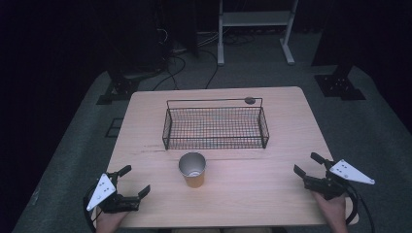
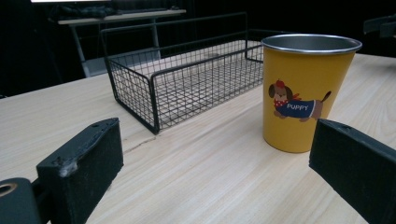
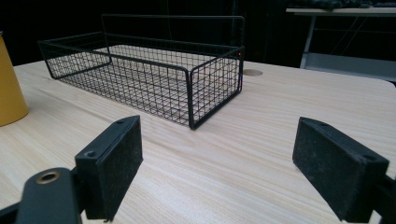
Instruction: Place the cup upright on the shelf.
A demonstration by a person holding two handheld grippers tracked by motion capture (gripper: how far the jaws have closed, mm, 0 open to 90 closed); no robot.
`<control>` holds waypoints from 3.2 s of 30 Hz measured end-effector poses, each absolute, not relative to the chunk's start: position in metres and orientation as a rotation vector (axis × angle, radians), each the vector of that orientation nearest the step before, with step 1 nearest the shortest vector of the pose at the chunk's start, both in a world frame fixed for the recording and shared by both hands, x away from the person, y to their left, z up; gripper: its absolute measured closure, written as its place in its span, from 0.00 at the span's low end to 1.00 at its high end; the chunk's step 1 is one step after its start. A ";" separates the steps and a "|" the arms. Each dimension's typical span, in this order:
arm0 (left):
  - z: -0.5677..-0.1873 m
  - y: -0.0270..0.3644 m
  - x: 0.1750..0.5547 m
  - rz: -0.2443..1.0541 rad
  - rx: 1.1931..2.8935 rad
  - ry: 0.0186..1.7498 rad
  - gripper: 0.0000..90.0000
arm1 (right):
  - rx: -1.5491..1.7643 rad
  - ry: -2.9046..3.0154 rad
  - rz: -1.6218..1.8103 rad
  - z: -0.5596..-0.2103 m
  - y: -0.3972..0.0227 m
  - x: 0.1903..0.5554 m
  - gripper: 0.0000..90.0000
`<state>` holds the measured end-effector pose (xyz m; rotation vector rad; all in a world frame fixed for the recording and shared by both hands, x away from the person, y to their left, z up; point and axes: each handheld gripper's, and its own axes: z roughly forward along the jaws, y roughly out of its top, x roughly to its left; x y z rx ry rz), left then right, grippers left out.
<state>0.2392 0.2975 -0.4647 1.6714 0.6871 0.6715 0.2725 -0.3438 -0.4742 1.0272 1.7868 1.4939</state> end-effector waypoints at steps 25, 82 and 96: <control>-0.462 0.255 0.248 0.595 1.721 0.578 0.02 | 1.024 1.792 1.480 -0.474 -0.341 0.272 0.16; -0.461 0.157 0.293 0.486 1.785 0.530 0.08 | 1.033 1.813 1.495 -0.475 -0.342 0.274 0.16; -0.449 0.154 0.294 0.461 1.786 0.499 0.14 | 1.041 1.816 1.490 -0.475 -0.342 0.274 0.17</control>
